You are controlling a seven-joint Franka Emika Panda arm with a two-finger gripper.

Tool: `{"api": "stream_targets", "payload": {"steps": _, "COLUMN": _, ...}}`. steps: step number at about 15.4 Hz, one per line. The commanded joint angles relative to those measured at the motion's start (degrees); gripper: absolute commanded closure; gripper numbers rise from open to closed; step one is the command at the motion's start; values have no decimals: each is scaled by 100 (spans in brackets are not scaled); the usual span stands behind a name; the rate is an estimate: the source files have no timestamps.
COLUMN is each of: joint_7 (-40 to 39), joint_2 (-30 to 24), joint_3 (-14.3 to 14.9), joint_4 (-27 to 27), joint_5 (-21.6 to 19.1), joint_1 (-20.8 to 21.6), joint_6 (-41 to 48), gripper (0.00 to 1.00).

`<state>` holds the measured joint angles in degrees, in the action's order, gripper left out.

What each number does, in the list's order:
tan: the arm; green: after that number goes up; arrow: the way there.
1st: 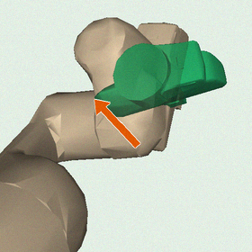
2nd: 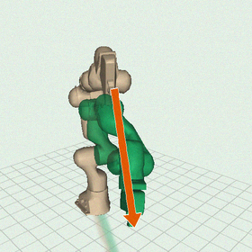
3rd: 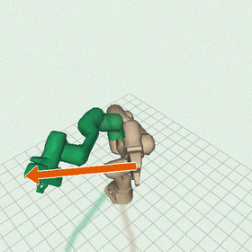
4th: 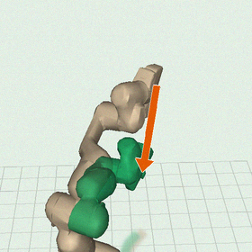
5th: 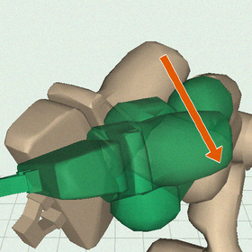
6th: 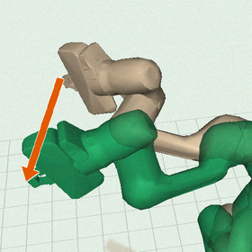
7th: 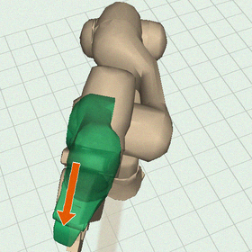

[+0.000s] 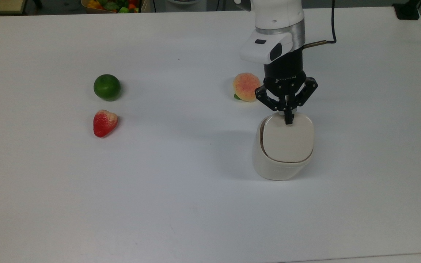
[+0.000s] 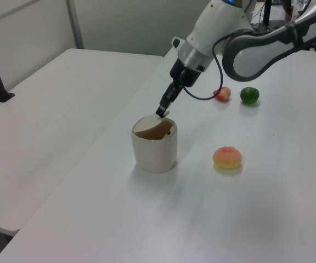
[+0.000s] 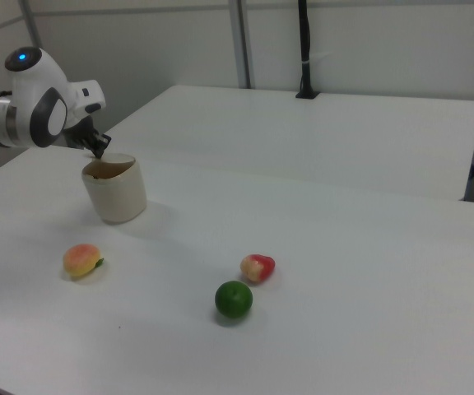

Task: Close garbage bin
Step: 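Push the raised lid down with the gripper onto the bin rim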

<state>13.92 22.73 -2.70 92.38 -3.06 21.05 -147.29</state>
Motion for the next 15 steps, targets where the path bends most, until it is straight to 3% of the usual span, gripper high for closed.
{"api": "stream_targets", "payload": {"steps": 1, "joint_7": 120, "joint_2": -225, "joint_3": -3, "joint_4": 386, "joint_5": 95, "joint_1": 31, "joint_6": 130, "gripper": 100}}
{"api": "stream_targets", "payload": {"steps": 15, "joint_7": 85, "joint_2": -14, "joint_3": -73, "joint_4": 562, "joint_5": 200, "joint_1": 48, "joint_6": 165, "gripper": 100}}
